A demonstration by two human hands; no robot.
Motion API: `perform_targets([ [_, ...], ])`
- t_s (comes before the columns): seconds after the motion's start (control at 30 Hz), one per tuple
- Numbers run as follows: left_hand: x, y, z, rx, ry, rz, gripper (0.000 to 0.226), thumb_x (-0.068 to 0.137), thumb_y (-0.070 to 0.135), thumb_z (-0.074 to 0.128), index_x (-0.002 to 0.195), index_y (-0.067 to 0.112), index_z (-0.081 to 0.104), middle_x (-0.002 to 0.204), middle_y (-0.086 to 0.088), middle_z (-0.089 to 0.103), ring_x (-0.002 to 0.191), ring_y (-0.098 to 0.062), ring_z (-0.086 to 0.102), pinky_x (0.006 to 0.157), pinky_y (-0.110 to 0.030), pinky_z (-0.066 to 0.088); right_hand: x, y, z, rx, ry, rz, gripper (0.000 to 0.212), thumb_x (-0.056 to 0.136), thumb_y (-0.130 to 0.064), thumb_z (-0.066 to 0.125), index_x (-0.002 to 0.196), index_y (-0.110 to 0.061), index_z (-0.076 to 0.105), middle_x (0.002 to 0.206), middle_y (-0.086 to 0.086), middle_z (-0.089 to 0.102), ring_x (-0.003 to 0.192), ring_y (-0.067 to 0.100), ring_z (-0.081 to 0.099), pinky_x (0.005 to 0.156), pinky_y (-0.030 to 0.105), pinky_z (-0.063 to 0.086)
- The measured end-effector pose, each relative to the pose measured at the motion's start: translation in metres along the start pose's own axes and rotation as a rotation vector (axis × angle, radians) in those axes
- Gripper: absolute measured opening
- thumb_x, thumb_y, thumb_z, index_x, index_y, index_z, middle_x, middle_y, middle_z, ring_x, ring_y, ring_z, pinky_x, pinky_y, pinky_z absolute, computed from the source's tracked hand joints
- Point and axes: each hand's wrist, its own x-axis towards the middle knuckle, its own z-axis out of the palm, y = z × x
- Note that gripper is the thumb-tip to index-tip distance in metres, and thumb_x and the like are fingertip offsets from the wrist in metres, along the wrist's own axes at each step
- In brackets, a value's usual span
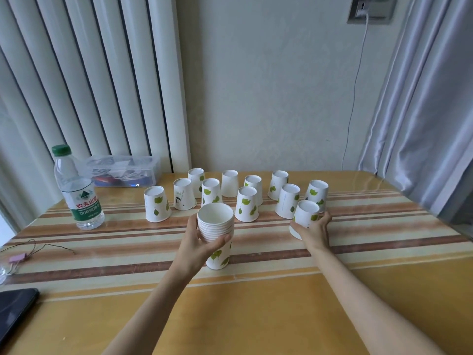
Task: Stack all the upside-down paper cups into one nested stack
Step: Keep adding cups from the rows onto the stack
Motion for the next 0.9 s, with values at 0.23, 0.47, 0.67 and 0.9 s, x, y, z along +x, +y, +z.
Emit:
perform_targets([
  [0.23,-0.006,-0.004,0.000,-0.027,-0.012,-0.015,0.078,0.062,0.034,0.081,0.127,0.025,0.039,0.117,0.012,0.058,0.099,0.012,0.058,0.073,-0.009,0.050,-0.028,-0.015,0.001,0.244,-0.118,-0.122,0.059,0.061,-0.042,0.074,0.112,-0.031,0.046,0.122,0.006,0.058,0.109,0.025,0.057,0.088,0.039,0.047],
  [0.47,-0.014,0.001,-0.013,0.017,-0.040,-0.027,0.097,0.066,0.039,0.079,0.141,0.019,0.021,0.130,0.005,0.045,0.118,-0.007,0.049,0.089,-0.016,0.043,-0.085,-0.100,-0.003,0.195,-0.410,-0.441,0.050,0.065,-0.044,0.077,0.102,-0.029,0.045,0.108,-0.011,0.053,0.095,-0.006,0.053,0.085,0.025,0.046],
  [0.67,-0.032,-0.010,-0.060,0.083,0.121,-0.060,0.081,0.070,0.044,0.074,0.136,0.024,0.032,0.131,0.001,0.046,0.121,-0.017,0.049,0.095,-0.033,0.043,-0.093,-0.159,0.016,-0.286,-0.532,-0.783,0.026,0.078,-0.045,0.065,0.098,-0.029,0.065,0.105,-0.007,0.045,0.094,0.009,0.047,0.097,0.020,0.036],
  [0.9,-0.038,-0.015,-0.090,0.095,0.190,-0.072,0.065,0.073,0.043,0.071,0.127,0.022,0.043,0.122,0.001,0.056,0.116,-0.015,0.054,0.096,-0.037,0.047,-0.104,-0.193,0.054,-0.976,-0.664,-0.987,0.049,0.085,-0.065,0.035,0.127,-0.041,0.046,0.123,0.000,0.052,0.122,0.024,0.040,0.098,0.039,0.025],
])
